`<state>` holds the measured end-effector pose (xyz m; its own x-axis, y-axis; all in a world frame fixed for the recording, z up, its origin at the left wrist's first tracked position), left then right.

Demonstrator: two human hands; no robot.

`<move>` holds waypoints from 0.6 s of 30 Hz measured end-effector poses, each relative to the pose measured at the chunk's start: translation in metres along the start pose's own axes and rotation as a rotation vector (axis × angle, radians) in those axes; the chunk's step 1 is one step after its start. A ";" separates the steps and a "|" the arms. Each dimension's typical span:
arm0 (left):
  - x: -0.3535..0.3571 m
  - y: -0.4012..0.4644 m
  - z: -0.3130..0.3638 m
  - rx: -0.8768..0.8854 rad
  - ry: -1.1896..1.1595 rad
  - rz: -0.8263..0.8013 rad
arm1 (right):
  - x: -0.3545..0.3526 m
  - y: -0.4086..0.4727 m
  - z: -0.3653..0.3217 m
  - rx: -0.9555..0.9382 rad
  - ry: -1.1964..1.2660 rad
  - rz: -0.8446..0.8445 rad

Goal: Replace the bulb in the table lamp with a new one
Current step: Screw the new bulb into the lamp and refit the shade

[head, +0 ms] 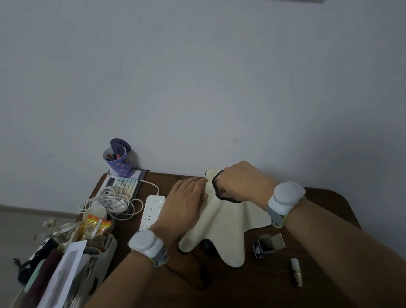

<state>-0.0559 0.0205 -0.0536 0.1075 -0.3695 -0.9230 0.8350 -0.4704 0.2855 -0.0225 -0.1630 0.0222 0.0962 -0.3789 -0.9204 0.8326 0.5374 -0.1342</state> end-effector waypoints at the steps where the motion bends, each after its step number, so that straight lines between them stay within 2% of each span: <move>1: 0.001 0.000 0.000 -0.005 -0.003 -0.002 | 0.000 0.000 0.000 0.002 -0.007 -0.003; 18: -0.001 -0.001 -0.001 -0.024 -0.001 -0.019 | -0.003 0.004 -0.001 0.026 -0.007 -0.032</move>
<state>-0.0558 0.0222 -0.0530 0.0908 -0.3611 -0.9281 0.8495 -0.4583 0.2614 -0.0203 -0.1592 0.0238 0.0730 -0.4012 -0.9131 0.8491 0.5053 -0.1541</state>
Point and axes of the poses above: each hand's wrist, its own y-axis towards the middle knuckle, its own x-axis out of the palm, z = x × y, the point moved 1 cm from there along y, towards the middle knuckle, and after that the axes turned 1 degree about x, right-handed, at the moved point
